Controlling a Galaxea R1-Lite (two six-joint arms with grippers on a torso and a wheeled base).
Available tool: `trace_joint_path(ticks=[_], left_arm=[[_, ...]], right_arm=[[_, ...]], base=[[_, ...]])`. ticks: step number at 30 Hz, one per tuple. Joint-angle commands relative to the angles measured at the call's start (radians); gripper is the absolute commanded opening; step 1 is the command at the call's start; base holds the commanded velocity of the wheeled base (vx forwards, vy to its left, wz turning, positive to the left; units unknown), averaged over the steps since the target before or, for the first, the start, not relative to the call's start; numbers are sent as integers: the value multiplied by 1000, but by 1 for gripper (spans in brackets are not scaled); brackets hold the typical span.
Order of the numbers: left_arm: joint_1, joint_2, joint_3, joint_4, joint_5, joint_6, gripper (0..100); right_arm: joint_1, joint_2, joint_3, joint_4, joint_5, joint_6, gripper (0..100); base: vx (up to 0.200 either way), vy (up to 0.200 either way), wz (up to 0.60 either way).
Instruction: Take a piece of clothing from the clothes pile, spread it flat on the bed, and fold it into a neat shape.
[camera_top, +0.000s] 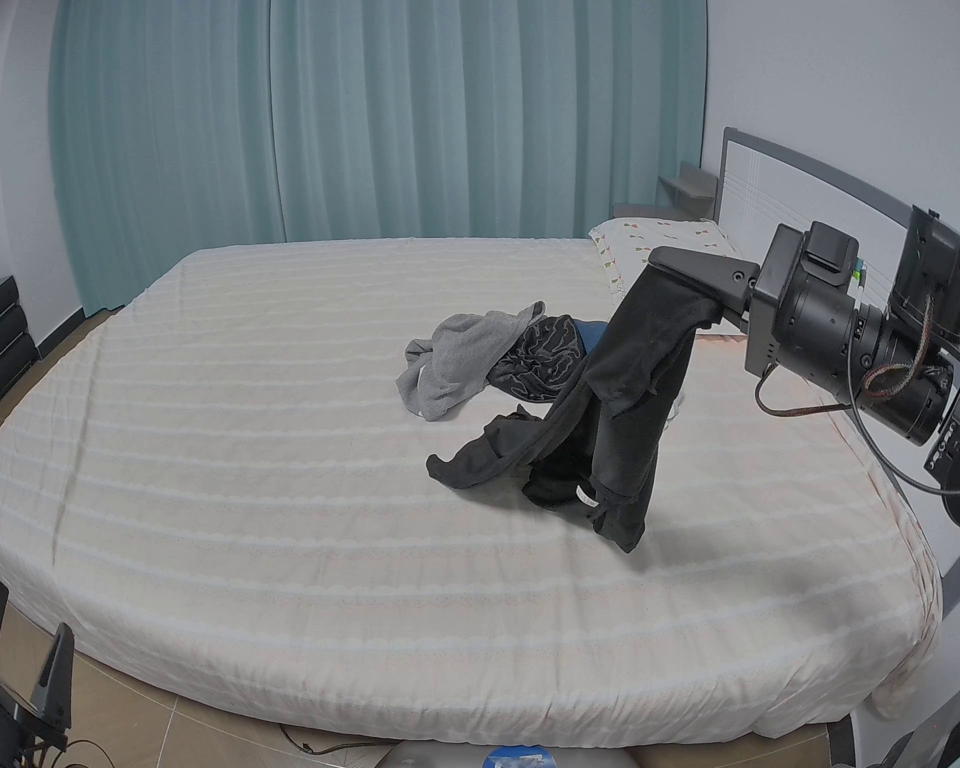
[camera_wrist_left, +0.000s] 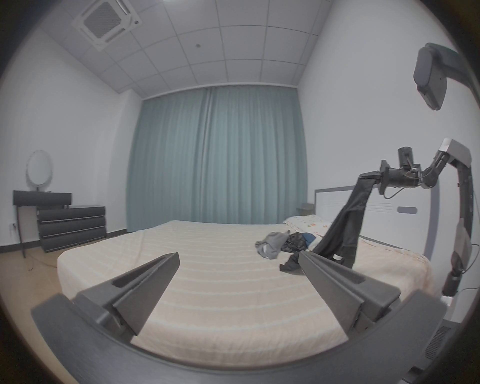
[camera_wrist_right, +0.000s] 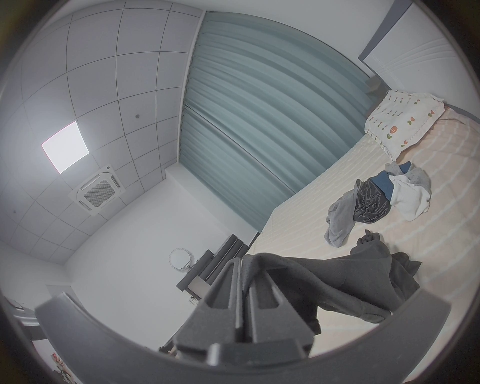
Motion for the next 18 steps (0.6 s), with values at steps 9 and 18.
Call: trace_joint_path(ticks=[9,18], left_arm=[[-94,814,-174,-76,-231,61,100],[-205,1391,-234,-400,-179,60,100]], right_arm=[[-14,-4,5,-1,-23,-33,0],[-17,23,-13,-7,-44,-56,0]], base=[[0,0,0],[0,0,0]])
